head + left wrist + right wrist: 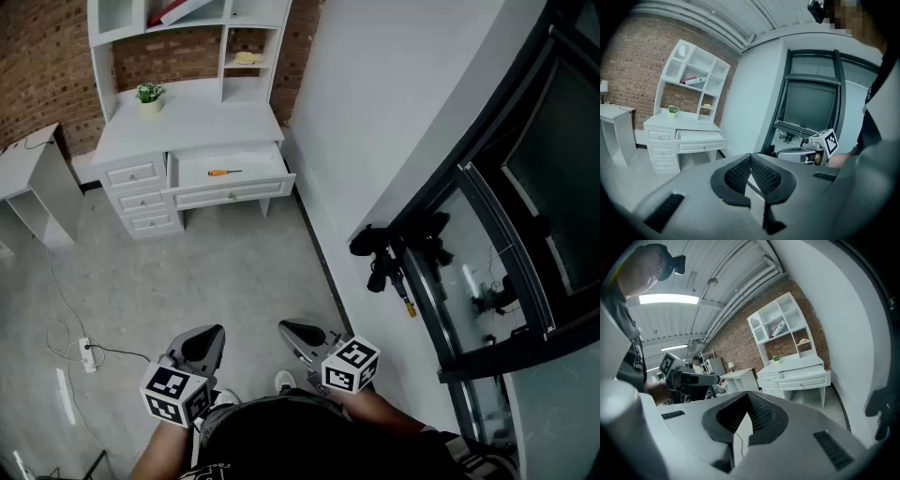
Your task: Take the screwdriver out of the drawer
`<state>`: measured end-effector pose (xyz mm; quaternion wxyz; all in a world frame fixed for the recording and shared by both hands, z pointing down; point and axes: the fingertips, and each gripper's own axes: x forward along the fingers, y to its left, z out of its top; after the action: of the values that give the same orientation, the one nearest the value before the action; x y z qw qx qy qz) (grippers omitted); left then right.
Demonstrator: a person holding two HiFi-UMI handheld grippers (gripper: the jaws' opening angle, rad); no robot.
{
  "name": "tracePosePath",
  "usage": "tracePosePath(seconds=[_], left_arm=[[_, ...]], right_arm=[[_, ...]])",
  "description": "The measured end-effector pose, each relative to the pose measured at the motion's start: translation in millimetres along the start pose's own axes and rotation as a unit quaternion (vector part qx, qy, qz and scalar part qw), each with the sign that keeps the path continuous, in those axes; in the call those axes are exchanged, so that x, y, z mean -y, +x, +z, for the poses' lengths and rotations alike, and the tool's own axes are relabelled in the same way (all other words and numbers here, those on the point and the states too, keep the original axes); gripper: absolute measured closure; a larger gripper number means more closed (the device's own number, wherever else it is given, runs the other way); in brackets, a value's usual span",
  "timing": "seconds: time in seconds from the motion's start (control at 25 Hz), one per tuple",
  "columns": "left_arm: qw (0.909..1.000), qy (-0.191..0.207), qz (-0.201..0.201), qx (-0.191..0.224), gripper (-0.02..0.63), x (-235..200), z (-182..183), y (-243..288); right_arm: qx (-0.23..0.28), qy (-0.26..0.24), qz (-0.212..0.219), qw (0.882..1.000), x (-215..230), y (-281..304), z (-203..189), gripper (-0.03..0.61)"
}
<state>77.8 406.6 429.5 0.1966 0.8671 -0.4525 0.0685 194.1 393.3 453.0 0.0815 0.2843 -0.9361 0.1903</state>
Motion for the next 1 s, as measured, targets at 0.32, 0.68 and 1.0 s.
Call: tracePosePath(seconds=[0.32, 0.68, 1.0], left_arm=[[0.9999, 0.01, -0.008, 0.008, 0.598, 1, 6, -1], [0.9999, 0.004, -0.013, 0.003, 0.598, -1, 2, -4], [0.9983, -0.056, -0.014, 0.0, 0.598, -18, -11, -16]], right_arm=[[0.005, 0.003, -0.005, 1.0, -2, -1, 0, 0.574], [0.011, 0.007, -0.01, 1.0, -7, 0, -1, 0.574], [-0.001, 0.003, -0.017, 1.0, -18, 15, -8, 0.573]])
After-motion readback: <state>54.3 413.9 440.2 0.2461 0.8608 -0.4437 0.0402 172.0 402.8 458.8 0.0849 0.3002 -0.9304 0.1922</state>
